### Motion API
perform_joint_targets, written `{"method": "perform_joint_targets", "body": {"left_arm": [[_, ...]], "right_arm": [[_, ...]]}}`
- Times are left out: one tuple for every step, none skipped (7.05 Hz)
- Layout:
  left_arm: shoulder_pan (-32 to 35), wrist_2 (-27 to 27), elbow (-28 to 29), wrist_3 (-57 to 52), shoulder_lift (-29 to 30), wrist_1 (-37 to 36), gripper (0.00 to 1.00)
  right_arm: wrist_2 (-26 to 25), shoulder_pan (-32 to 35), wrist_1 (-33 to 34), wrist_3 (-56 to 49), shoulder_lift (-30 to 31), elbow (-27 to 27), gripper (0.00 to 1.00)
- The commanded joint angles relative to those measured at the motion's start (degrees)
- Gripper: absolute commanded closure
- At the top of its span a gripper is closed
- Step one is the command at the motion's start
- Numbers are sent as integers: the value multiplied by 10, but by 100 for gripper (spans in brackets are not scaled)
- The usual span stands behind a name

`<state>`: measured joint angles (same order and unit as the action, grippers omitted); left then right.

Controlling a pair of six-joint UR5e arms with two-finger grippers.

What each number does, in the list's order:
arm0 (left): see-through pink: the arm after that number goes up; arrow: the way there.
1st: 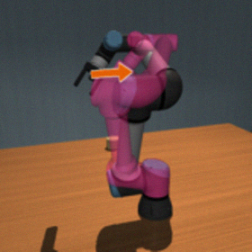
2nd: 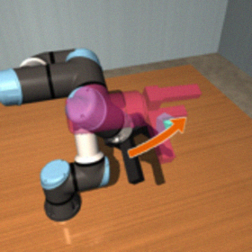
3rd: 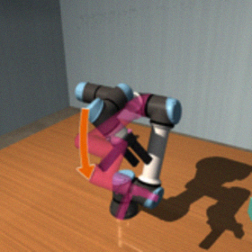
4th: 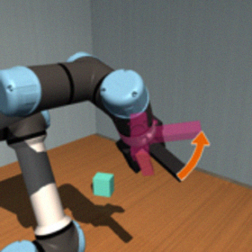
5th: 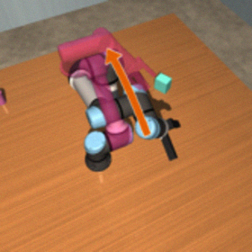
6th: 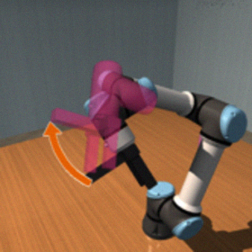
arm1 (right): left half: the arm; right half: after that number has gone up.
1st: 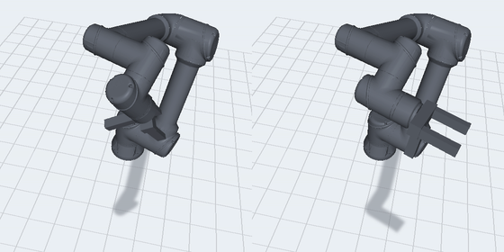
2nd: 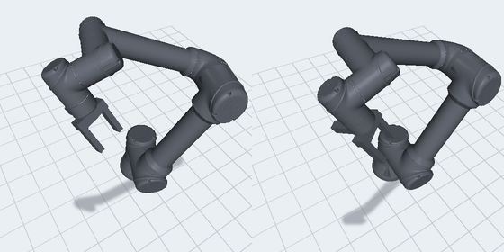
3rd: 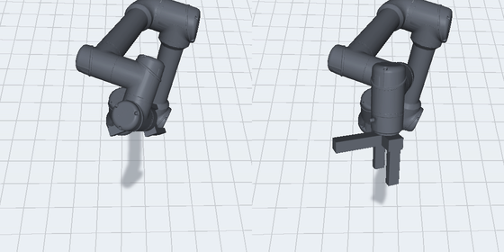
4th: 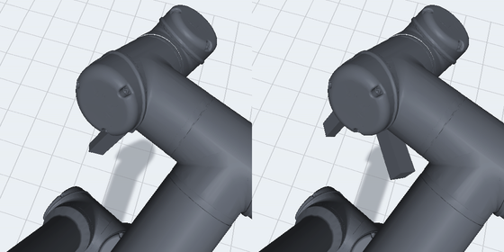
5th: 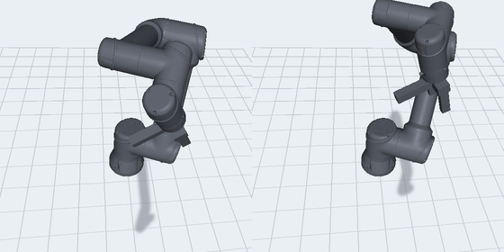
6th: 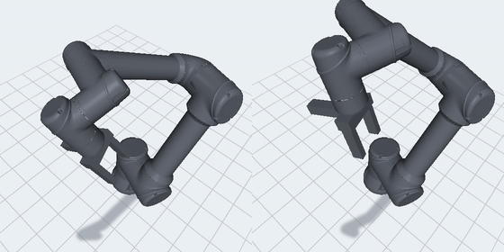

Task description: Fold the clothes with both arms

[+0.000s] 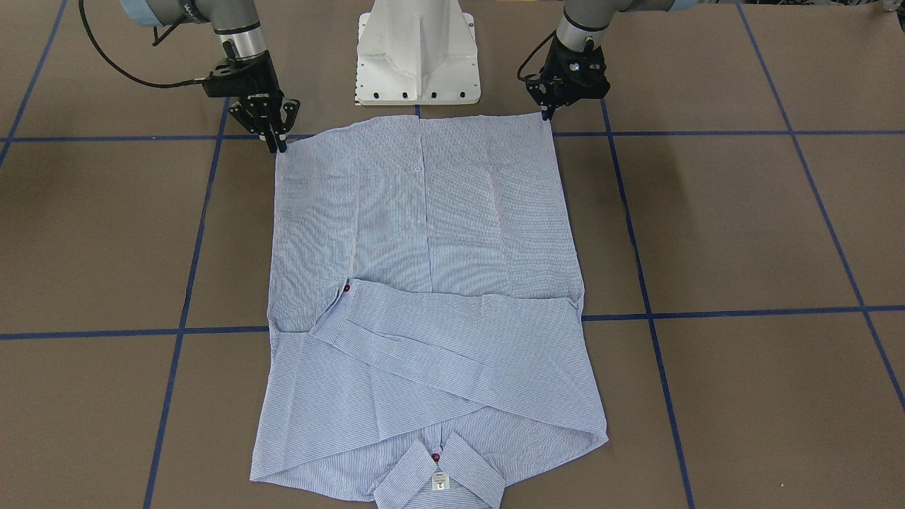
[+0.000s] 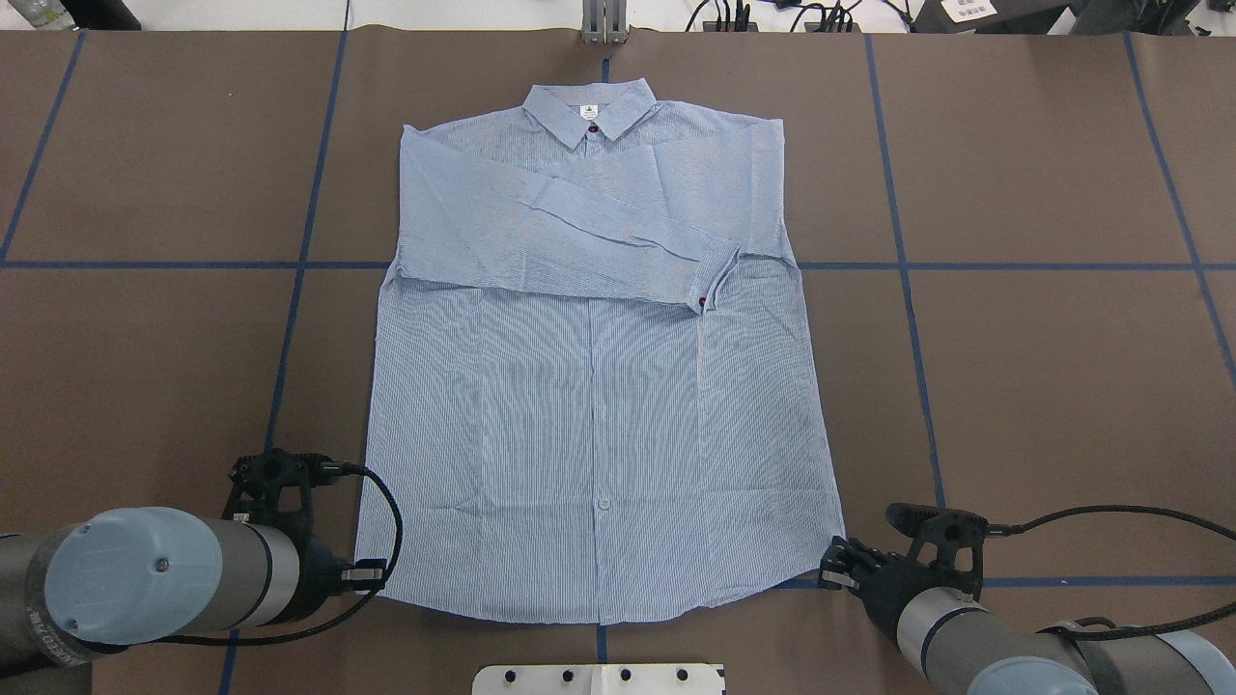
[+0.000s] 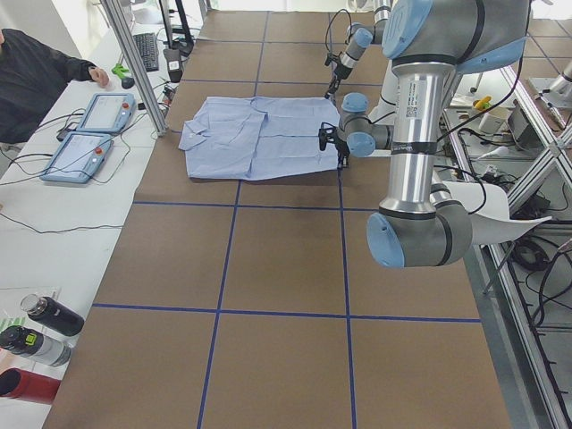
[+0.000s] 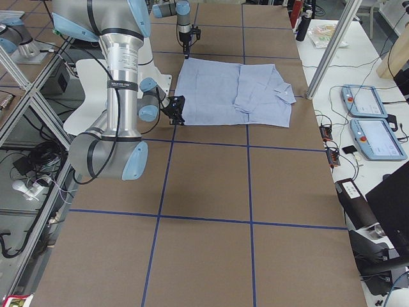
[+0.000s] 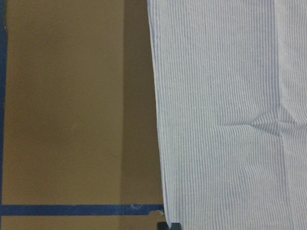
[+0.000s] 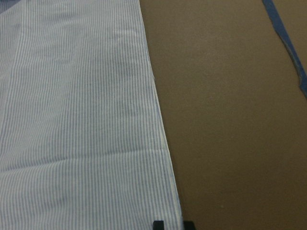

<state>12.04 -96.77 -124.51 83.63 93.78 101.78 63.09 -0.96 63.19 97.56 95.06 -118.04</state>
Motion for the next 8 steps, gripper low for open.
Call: {"method": "perform_joint_targets", "body": {"left_arm": [[0,0,0,0,0,0,100],[0,0,0,-1,0,0,100],[0,0,0,-1,0,0,100],[0,-1,0,0,1,0,100],[0,-2,-2,0,2,0,100],[0,-3,-14,0,2,-1,100],[0,-13,-37,-1,0,-2,100],[0,-41,-62,0,0,-2,100]], "right_arm": [[-1,-1,0,0,-5,0,78],[-1,-2,0,0,-5,0,78],[-2,-2,0,0,-5,0,89],[-7,-2,0,1,-5,-2,100],[-15,1,0,3,-5,-10,100],[-13,3,5,4,0,-29,100],[-3,3,22,7,11,-71,100],[33,-3,46,15,35,-135,100]]}}
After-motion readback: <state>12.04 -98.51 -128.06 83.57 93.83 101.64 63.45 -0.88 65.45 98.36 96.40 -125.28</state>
